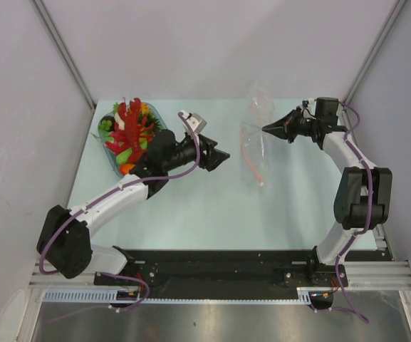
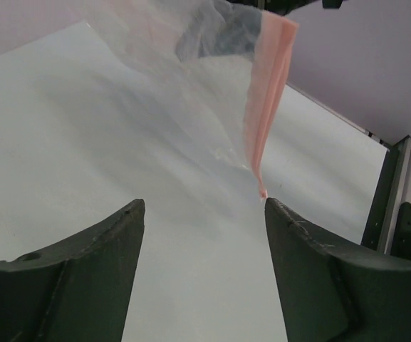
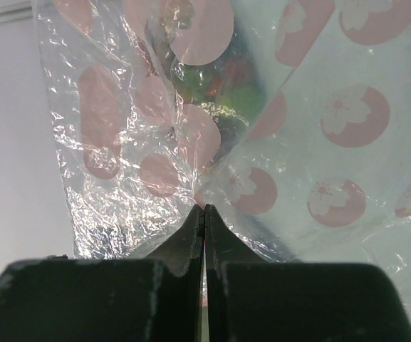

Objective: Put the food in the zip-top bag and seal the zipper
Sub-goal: Pick up the zipper food storage bag at the center of the board, then open the zipper of the food storage bag.

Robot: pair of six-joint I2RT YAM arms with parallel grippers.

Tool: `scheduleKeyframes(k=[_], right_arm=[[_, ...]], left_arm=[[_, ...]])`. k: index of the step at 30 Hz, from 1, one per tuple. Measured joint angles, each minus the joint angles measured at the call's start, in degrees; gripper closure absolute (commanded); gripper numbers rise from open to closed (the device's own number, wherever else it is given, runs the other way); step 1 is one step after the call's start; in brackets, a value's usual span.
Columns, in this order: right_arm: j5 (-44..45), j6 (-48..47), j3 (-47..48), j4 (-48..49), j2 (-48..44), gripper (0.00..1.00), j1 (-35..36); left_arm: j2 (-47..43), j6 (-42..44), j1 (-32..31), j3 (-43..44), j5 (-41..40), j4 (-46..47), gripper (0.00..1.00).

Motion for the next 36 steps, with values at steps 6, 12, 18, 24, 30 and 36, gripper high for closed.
scheduleKeyframes(k=[6, 12, 18, 24, 30, 36], right_arm=[[-0.17, 0.72, -1.33, 0.76, -1.92, 1.0, -0.04], [-0.07, 0.59, -1.68, 0.52, -2.73, 1.0, -0.04], [0.02, 0.26, -2.14, 0.39, -3.04, 1.0, -0.04], [0.46, -0.07, -3.13, -0.15, -3.3, 1.0, -0.02], [0.55, -0.02, -4.04, -0.22, -4.07, 1.0, 0.13], [0.79, -0.13, -5.57, -0.13, -5.53, 1.0, 0.39]], left_arm=[[-0.63, -1.05, -2.19, 0.79, -1.84, 2.78, 0.37], [-0.63, -2.25, -3.67, 2.51, -3.28, 3.82, 0.37], [-0.13, -2.75, -4.37, 3.98, -4.59, 4.52, 0.4], [1.03, -2.93, -4.57, 5.09, -4.74, 5.01, 0.4], [2.01, -2.84, -5.55, 5.4, -4.83, 4.98, 0.43], [4.07, -2.78, -5.86, 7.28, -6.82, 4.39, 0.53]])
